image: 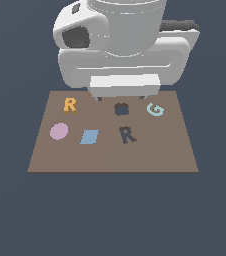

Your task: Insert a designated object into the corresponding slot on a board.

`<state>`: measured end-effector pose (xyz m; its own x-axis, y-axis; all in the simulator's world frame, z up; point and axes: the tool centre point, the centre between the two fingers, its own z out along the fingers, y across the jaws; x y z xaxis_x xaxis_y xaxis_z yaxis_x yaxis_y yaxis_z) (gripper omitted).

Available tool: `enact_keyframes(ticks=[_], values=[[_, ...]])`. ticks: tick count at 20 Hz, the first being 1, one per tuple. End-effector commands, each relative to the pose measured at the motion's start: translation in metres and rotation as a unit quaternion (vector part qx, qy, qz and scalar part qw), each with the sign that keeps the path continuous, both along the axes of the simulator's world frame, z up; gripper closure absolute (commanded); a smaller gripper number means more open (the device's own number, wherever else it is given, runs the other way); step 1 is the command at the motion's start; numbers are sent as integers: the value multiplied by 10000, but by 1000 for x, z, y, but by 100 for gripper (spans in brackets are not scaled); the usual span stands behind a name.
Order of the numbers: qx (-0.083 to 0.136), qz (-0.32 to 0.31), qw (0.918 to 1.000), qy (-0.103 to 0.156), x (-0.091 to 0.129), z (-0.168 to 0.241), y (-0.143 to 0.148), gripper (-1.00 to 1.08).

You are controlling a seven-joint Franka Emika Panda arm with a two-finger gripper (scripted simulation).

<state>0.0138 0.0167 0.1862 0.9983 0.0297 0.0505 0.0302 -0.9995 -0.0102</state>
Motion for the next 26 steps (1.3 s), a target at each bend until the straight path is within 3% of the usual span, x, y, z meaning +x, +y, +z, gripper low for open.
enact_keyframes(ticks=[1,11,26], values=[[0,0,10000,0,0,0,0,-92],[-11,25,10000,45,-17,-24,-28,-92],[-55,130,9997,221,-79,-119,-142,-92]])
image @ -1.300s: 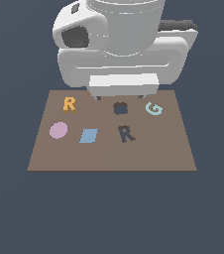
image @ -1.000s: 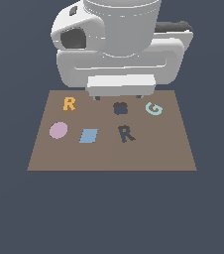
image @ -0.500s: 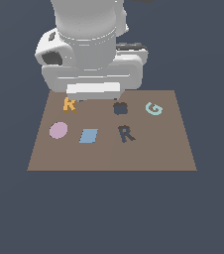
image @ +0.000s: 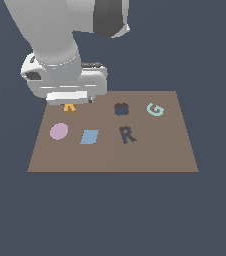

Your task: Insert a designated object into the corresponding slot on a board.

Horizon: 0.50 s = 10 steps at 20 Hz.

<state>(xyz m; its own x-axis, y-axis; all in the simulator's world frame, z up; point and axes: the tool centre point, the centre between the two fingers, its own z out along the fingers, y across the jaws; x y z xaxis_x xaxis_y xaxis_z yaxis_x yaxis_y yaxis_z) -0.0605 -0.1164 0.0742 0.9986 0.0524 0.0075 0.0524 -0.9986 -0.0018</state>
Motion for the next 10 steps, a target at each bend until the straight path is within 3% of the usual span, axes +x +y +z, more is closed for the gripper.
enact_keyframes(ticks=[1,10], values=[[-6,22,10000,15,-7,-11,-14,-92],[-10,25,10000,42,-14,-23,-29,-92]])
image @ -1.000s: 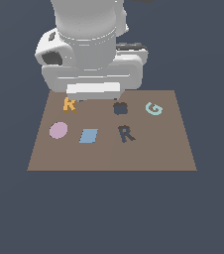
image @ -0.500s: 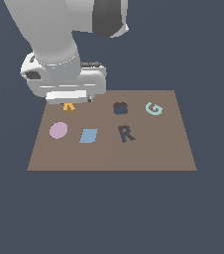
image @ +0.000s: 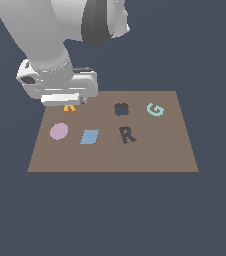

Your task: Insert a designated object into the corresponding slot on a board.

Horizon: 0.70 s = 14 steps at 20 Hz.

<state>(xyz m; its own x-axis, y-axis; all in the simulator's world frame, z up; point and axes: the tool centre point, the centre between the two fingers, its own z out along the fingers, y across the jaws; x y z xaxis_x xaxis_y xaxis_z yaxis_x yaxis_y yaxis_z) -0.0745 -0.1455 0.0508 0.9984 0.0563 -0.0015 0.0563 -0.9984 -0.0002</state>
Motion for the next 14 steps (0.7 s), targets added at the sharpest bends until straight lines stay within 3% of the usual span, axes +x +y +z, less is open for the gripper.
enact_keyframes(ticks=[1,11,12,14], values=[[0,5,10000,-3,0,-1,0,-92],[-1,17,10000,-8,1,-21,-1,-92],[-1,17,10000,-8,1,-21,-1,108],[-1,17,10000,-8,1,-21,-1,108]])
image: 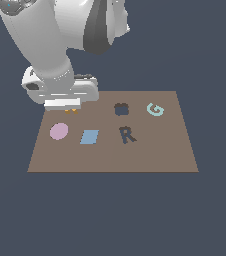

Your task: Insert a designated object into the corresponding slot on a board.

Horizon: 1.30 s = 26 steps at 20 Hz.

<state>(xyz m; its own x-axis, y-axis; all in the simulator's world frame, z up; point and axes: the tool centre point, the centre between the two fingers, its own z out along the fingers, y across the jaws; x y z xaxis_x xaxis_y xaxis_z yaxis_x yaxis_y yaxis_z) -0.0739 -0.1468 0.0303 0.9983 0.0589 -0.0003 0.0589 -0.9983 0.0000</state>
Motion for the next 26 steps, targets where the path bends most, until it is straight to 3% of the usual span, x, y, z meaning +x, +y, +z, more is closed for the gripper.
enact_keyframes(ticks=[1,14,20,26], values=[[0,4,10000,-2,0,0,0,108],[-1,56,10000,-2,7,1,10,108],[-3,272,9996,-2,31,3,50,108],[-4,606,9982,-3,66,6,113,108]])
